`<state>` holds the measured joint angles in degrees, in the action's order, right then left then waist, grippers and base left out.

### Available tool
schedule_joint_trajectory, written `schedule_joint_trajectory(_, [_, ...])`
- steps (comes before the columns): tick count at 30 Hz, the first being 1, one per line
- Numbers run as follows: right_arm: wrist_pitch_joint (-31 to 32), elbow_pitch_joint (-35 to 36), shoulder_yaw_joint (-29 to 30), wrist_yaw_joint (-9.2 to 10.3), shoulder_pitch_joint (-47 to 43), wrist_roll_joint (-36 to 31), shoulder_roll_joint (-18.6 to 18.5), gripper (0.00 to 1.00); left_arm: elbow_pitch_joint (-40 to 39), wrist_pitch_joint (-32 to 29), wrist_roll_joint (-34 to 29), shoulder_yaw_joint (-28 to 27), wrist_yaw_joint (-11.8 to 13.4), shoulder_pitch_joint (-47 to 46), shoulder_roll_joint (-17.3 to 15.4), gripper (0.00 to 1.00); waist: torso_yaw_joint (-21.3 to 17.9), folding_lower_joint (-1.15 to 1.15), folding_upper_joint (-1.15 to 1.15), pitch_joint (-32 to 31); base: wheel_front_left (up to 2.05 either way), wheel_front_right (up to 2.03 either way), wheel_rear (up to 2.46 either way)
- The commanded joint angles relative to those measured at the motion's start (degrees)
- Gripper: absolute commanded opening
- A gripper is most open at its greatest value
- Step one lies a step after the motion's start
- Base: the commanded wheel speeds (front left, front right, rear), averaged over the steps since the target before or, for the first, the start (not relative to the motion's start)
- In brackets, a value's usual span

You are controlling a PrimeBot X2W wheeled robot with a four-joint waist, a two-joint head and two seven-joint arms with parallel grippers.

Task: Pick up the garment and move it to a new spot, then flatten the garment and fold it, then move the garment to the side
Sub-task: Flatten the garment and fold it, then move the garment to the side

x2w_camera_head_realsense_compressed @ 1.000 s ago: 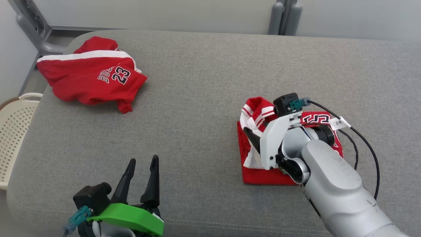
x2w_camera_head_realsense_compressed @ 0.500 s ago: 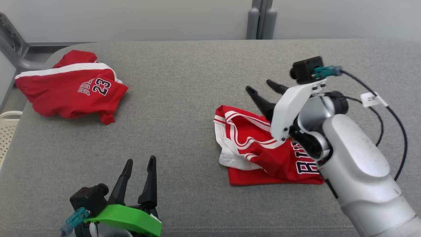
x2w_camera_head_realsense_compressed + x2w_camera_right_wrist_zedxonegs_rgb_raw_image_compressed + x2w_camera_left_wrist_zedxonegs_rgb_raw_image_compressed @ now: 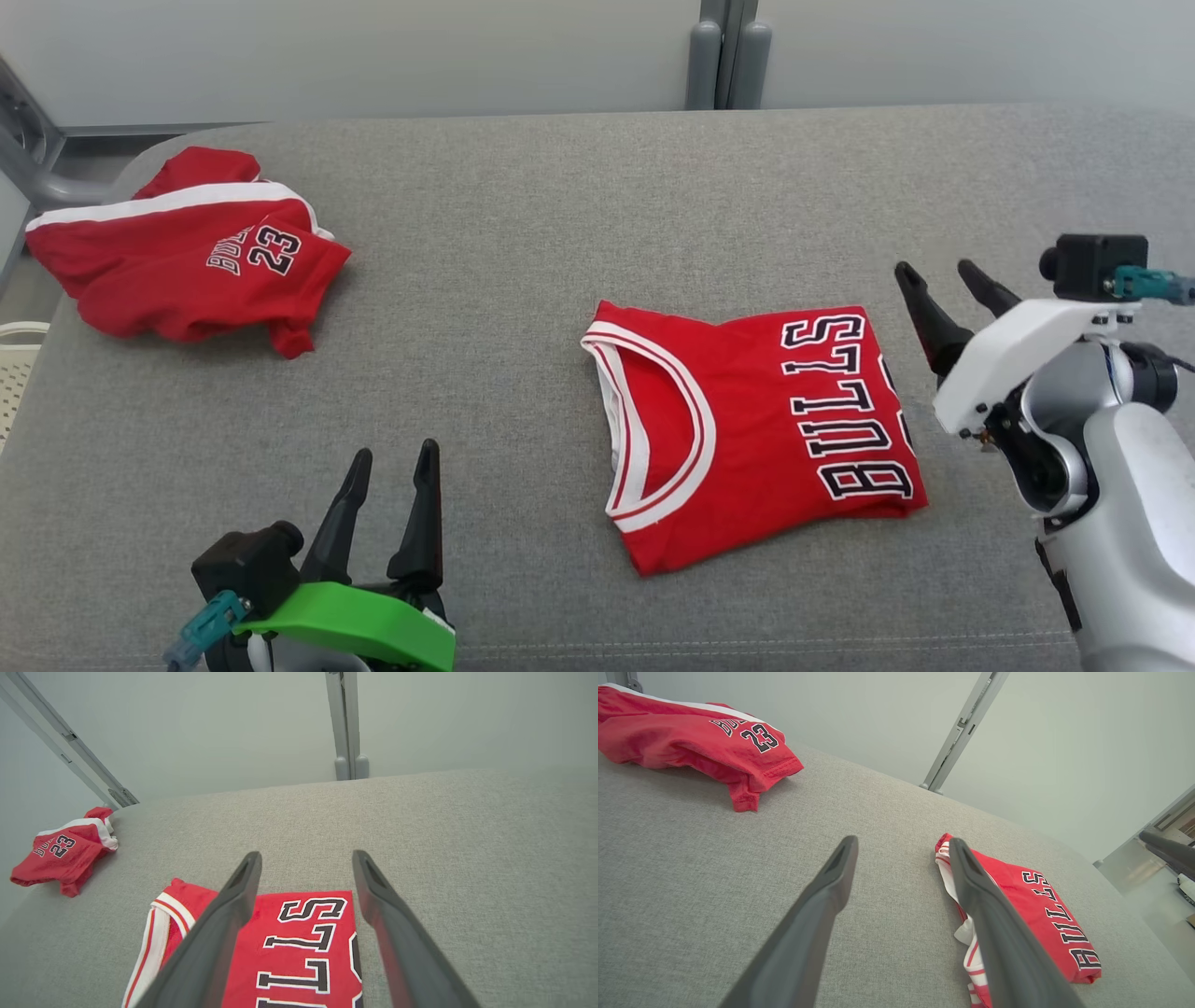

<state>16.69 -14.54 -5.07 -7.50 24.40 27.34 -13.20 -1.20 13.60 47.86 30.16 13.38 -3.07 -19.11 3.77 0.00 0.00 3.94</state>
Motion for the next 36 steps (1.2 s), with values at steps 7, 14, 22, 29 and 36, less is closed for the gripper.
schedule_joint_trajectory(7, [-1.9, -1.5, 3.5, 0.02, -6.6, -1.0, 1.2, 1.0, -0.8, -0.6, -0.3, 0.4, 0.5, 0.4, -0.6, 1.0, -0.1, 0.0, 0.0, 0.5, 0.0, 0.0, 0.0])
schedule_joint_trajectory(14, [-1.9, -6.6, 3.1, 0.02, -6.3, -0.2, 0.2, 1.0, -1.5, -1.2, -0.7, 0.6, 0.6, -0.8, -1.0, 1.0, 0.9, 0.0, 0.0, 2.1, 0.0, 0.0, 0.0])
schedule_joint_trajectory(22, [-2.2, -16.3, 0.8, 0.02, -1.5, 3.5, -2.0, 1.0, -2.6, -1.9, -1.5, 0.8, 1.1, -2.4, -1.7, 1.0, 3.9, 0.0, 0.0, 4.4, 0.0, 0.0, 0.0])
schedule_joint_trajectory(29, [-0.9, -23.7, -2.8, 0.02, 1.6, 8.6, -3.7, 1.0, -3.5, -2.7, -1.9, 0.8, 1.7, -2.5, -2.6, 1.0, 6.3, 0.0, 0.0, 4.5, 0.0, 0.0, 0.0])
schedule_joint_trajectory(36, [0.5, -27.7, -6.9, 0.02, 2.7, 13.9, -4.8, 1.0, -4.1, -2.8, -1.8, 0.7, 2.0, -2.0, -3.0, 1.0, 7.6, 0.0, 0.0, 4.1, 0.0, 0.0, 0.0])
